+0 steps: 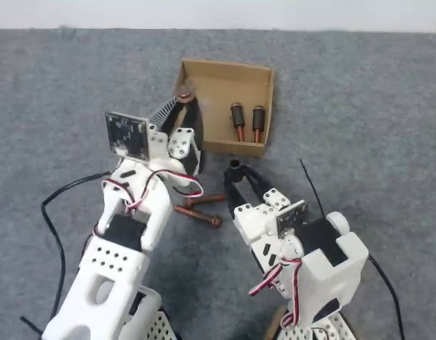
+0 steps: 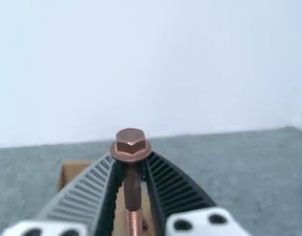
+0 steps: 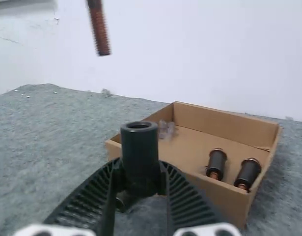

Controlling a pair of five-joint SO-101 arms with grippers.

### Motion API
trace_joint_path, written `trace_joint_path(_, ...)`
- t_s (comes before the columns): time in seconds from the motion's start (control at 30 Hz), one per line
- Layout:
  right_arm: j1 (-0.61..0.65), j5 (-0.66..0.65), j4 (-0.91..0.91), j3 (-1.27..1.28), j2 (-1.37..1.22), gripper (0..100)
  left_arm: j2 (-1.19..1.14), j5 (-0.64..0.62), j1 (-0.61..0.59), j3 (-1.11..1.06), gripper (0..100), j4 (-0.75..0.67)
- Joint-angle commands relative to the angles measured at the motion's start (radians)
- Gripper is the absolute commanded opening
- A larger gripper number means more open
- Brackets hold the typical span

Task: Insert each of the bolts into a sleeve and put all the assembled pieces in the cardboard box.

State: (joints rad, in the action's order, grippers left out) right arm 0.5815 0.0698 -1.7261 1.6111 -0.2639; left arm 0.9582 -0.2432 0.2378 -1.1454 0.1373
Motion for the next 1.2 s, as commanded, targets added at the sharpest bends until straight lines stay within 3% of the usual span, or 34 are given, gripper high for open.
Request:
trace_joint_path(0.0, 0.033, -0.02, -0.021, 0.015, 0.018, 0.6, 0.064, -0.009, 0.061, 0.024, 1, -0.032)
trace_joint_path(0.27, 0.035, -0.02, -0.022, 0.009, 0.018, 0.6, 0.068, -0.009, 0.138, 0.019, 1, -0.032)
trace_joint_path(0.47, 0.035, -0.055, -0.025, 0.009, 0.018, 0.6, 0.069, -0.009, 0.193, 0.022, 1, 0.089)
trace_joint_path(0.93, 0.03, -0.08, -0.025, 0.009, 0.018, 0.6, 0.077, -0.009, 0.19, 0.007, 1, 0.14)
trace_joint_path(1.17, 0.03, -0.078, -0.025, 0.009, 0.018, 0.6, 0.222, -0.009, 0.19, -0.082, 1, 0.155)
